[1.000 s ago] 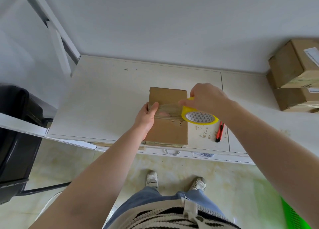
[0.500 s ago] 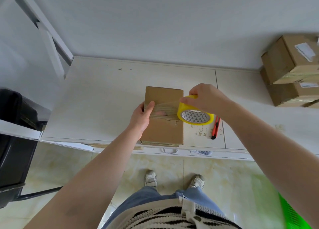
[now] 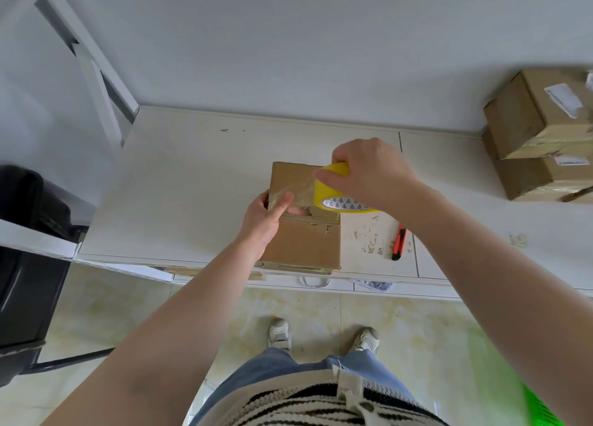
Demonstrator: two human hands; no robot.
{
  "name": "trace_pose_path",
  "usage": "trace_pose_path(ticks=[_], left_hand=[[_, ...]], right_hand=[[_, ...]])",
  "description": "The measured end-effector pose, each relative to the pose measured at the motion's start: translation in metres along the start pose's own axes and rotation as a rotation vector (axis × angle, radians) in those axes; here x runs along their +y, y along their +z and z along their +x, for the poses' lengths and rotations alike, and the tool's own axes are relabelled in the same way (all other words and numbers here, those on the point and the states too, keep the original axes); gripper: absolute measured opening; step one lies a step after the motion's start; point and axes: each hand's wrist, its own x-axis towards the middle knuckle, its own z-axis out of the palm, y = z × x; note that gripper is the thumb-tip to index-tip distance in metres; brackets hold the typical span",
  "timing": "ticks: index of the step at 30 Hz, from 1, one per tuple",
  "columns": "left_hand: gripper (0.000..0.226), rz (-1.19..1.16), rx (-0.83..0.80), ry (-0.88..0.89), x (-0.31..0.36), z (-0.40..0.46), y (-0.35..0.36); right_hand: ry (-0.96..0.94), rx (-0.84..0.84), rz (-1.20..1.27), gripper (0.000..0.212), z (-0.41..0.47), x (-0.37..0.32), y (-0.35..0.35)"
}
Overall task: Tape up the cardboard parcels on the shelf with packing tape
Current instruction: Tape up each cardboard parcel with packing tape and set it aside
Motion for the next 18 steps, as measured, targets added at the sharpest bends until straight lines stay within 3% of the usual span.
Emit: trace_pose_path(ticks=[4, 8, 14, 18], left_hand=[[0.064, 0.018, -0.001, 0.001, -0.005, 0.004, -0.001], [0.039, 0.066, -0.003, 0.004, -0.009, 0.01, 0.001], [0.089, 0.067, -0.025, 0.012, -0.007, 0.008, 0.0], [0.05, 0.102, 0.007, 0.035, -0.007, 0.013, 0.004]], right_hand=[[0.047, -0.023, 0.103, 0.042, -0.005, 0.01, -0.001], [0.075, -0.031, 0.115, 0.043, -0.008, 0.013, 0.003], [0.179, -0.095, 0.03, 0.052, -0.012, 0.035, 0.013], [0.215, -0.115, 0.02, 0.06, -0.014, 0.041, 0.021]])
